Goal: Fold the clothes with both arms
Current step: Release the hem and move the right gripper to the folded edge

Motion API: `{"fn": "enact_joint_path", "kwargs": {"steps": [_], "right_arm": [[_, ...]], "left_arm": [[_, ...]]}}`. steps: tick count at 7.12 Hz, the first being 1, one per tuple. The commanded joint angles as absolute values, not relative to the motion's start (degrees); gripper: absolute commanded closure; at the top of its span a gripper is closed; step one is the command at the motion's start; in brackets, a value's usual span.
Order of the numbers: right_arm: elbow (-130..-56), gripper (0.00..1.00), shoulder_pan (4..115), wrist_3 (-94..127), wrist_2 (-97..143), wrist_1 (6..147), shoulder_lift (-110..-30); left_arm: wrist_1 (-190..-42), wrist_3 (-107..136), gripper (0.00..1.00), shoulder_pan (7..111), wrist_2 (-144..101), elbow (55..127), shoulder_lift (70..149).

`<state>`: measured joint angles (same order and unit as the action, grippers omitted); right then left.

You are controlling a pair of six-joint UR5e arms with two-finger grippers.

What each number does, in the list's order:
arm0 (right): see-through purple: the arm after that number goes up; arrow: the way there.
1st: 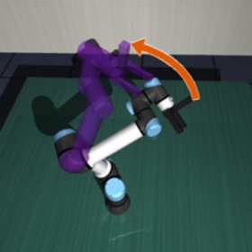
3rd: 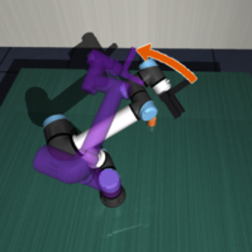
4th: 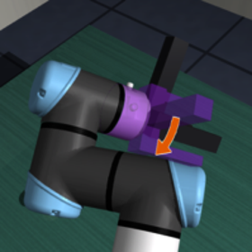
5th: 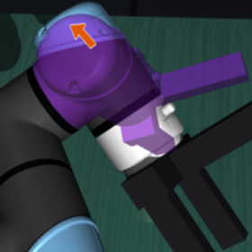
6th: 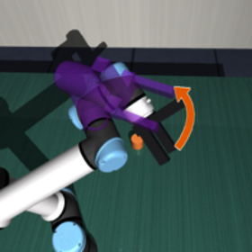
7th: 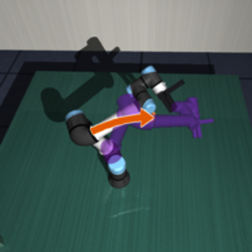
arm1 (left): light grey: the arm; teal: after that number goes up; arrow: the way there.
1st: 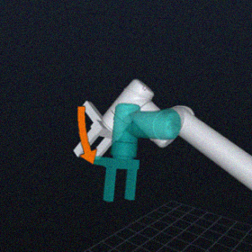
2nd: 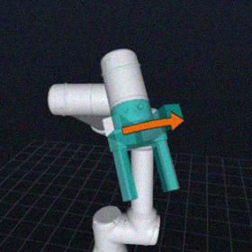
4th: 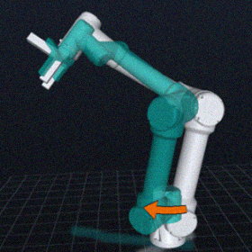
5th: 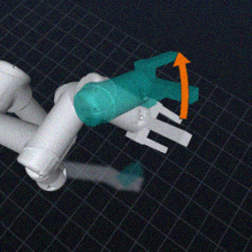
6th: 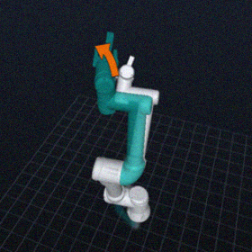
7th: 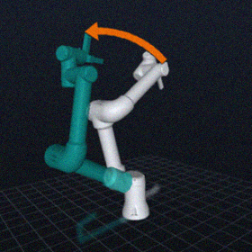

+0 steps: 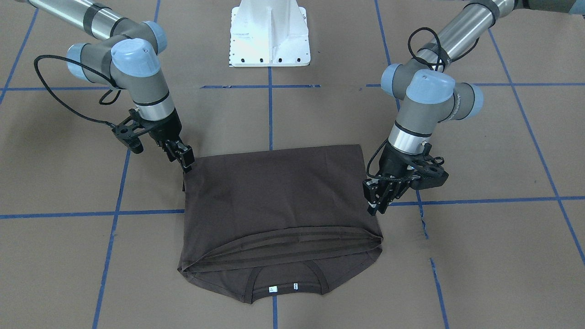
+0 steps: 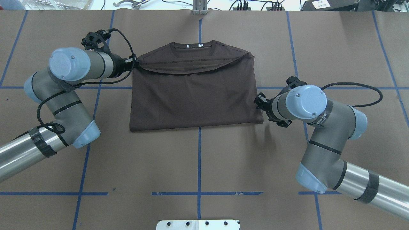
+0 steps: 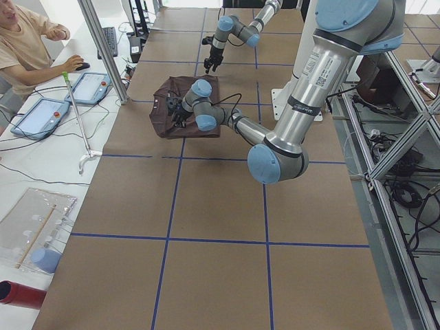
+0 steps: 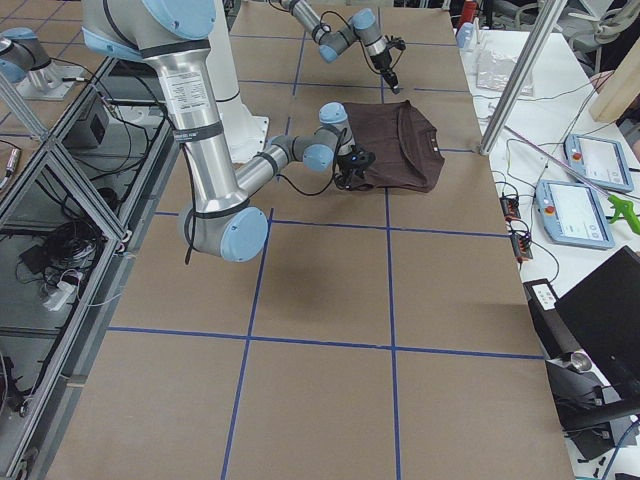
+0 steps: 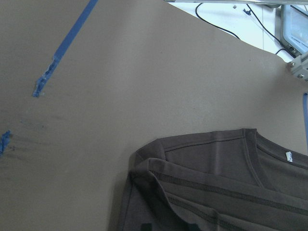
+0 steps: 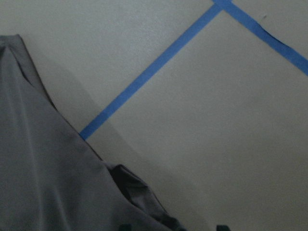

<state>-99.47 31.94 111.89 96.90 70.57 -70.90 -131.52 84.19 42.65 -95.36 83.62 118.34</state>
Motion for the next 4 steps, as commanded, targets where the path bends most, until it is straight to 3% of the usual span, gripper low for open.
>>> {"fn": "enact_joint_path", "kwargs": {"steps": [1, 4], "right_arm": [[-98.53, 0.33, 30.59, 112.15, 96.5, 70.49, -70.76], [-96.42, 0.35, 30.24, 111.89, 94.58, 70.05, -69.44]], "left_arm": [[-131.49, 84.2, 0.64, 42.71, -95.1, 83.76, 118.3], [-131.48, 84.29, 0.64, 42.63, -94.04, 83.58, 118.21]]}}
